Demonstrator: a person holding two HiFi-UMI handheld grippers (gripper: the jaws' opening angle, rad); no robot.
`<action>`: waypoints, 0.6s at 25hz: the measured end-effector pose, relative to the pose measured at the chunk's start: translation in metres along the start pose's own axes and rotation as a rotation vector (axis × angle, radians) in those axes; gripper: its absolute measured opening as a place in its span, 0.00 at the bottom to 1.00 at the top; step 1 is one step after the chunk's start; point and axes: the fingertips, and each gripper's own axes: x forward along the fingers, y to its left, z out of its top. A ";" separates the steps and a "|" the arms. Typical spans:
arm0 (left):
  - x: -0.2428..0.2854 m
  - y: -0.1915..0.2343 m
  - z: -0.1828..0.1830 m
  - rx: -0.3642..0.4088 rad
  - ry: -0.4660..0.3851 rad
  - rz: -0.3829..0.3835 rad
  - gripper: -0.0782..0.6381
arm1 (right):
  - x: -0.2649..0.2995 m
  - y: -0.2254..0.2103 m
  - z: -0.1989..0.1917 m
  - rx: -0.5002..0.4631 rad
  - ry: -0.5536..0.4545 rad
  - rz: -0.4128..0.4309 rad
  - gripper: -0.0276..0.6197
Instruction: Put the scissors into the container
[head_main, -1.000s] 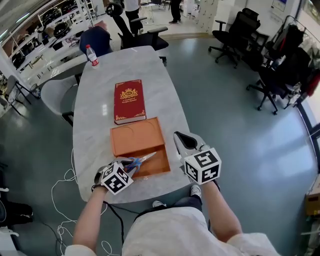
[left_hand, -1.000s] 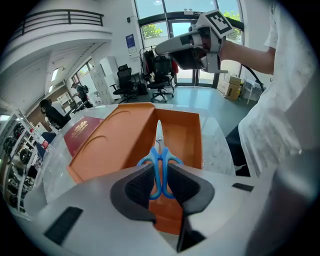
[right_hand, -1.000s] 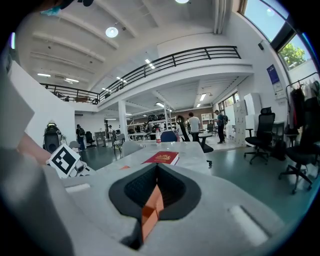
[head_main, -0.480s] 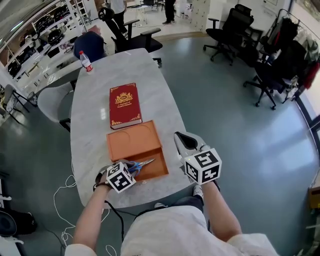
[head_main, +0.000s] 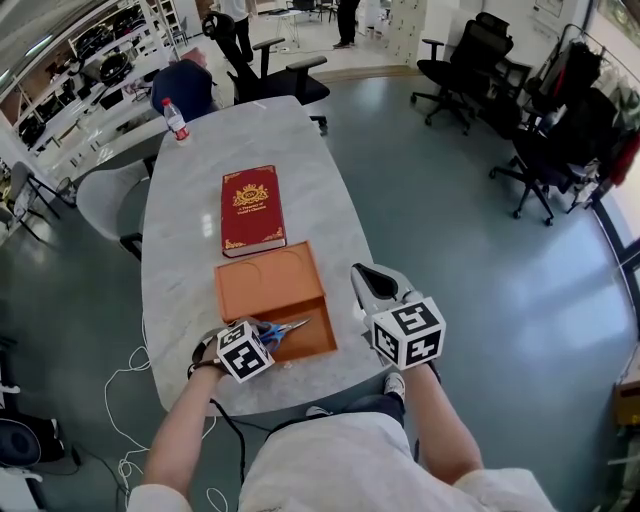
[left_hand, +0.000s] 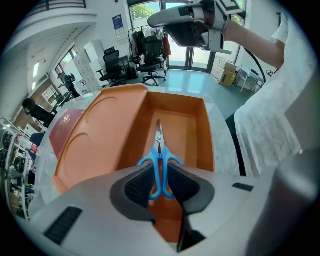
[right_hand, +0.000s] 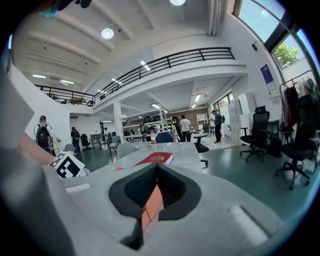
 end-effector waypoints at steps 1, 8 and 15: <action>0.001 -0.001 -0.001 0.000 0.005 -0.002 0.22 | 0.001 0.000 0.000 -0.001 0.001 0.002 0.05; 0.000 0.001 -0.004 -0.014 0.004 0.007 0.23 | 0.002 0.001 -0.001 -0.001 0.006 0.014 0.05; -0.006 0.005 -0.002 -0.048 -0.008 0.031 0.23 | 0.001 0.000 -0.001 -0.003 0.013 0.026 0.05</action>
